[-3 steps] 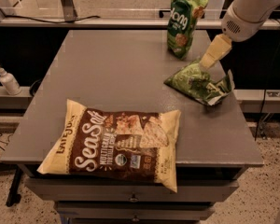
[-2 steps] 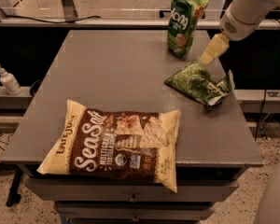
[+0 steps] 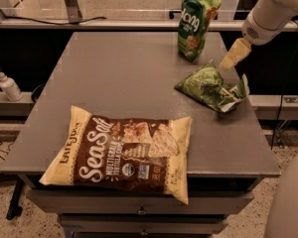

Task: Move green jalapeno chip bag near brown chip bag

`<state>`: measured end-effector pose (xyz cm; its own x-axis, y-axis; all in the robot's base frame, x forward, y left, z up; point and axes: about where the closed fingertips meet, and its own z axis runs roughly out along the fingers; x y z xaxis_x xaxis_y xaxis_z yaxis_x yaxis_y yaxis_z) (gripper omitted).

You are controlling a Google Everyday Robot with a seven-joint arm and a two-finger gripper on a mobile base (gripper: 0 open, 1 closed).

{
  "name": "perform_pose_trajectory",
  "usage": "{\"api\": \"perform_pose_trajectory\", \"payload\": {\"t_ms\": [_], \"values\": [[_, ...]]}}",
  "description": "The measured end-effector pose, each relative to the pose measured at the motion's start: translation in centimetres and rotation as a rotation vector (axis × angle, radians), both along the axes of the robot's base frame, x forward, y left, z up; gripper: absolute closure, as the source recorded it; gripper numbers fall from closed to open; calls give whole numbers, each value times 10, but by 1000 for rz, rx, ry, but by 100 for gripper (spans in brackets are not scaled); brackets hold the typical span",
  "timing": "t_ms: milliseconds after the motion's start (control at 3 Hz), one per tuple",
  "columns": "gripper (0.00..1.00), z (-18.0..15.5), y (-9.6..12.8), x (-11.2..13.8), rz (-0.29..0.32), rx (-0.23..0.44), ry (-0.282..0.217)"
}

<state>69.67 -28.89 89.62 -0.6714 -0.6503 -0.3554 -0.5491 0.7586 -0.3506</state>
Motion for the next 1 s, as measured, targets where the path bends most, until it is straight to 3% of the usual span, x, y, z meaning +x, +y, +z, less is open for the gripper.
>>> {"api": "perform_pose_trajectory", "payload": {"t_ms": [1000], "values": [[0,-48,18,-30,51,34,61]]}}
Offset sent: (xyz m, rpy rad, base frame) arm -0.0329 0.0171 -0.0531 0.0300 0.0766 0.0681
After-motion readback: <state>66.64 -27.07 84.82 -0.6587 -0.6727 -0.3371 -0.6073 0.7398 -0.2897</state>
